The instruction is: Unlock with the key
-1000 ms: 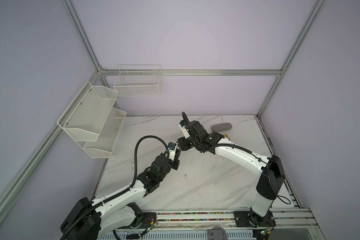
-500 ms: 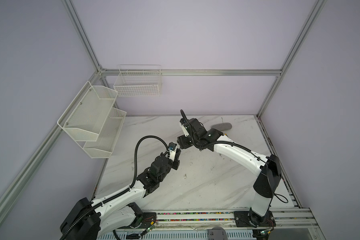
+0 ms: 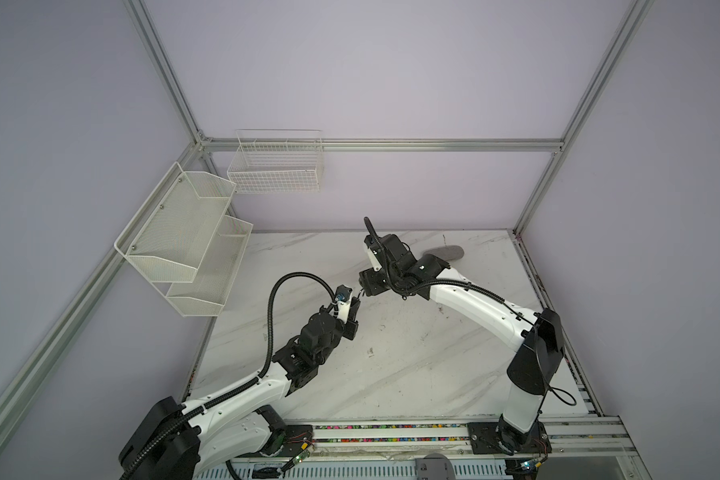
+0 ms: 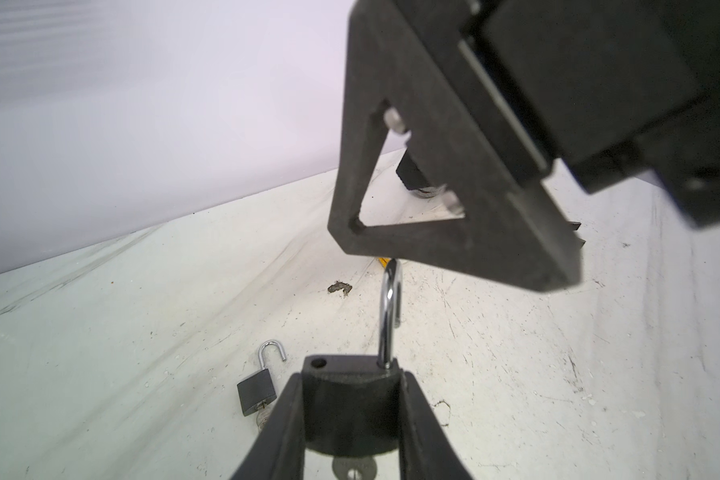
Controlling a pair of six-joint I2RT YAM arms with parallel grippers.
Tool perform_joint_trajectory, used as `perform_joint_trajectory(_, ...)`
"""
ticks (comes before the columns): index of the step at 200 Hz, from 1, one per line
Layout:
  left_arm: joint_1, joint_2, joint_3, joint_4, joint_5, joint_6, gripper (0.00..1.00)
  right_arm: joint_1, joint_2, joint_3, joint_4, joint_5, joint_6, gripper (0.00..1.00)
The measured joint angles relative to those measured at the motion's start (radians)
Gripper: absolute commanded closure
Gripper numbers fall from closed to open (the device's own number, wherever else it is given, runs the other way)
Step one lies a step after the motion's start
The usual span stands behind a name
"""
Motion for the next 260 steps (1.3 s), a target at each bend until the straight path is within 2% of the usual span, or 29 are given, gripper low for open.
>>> perform_joint_trajectory(76,0.0,0.005,0.0,0.033,-0.008,0.0,1.0,-0.006,-0.046,-0.078,0.002,-0.071,-0.015,0.32)
perform_joint_trajectory(111,0.0,0.006,0.0,0.036,-0.004,0.003,1.0,-0.018,-0.07,-0.077,0.003,-0.033,-0.014,0.31)
perform_joint_trajectory(162,0.0,0.017,0.0,0.037,0.002,0.005,1.0,-0.025,-0.084,-0.009,0.012,-0.07,-0.006,0.29)
perform_joint_trajectory(198,0.0,0.018,0.0,0.037,0.002,0.018,1.0,-0.025,-0.03,0.048,0.012,-0.129,0.005,0.29)
perform_joint_trajectory(260,0.0,0.018,0.0,0.037,0.001,0.019,1.0,-0.028,0.035,0.054,-0.013,-0.141,0.008,0.29)
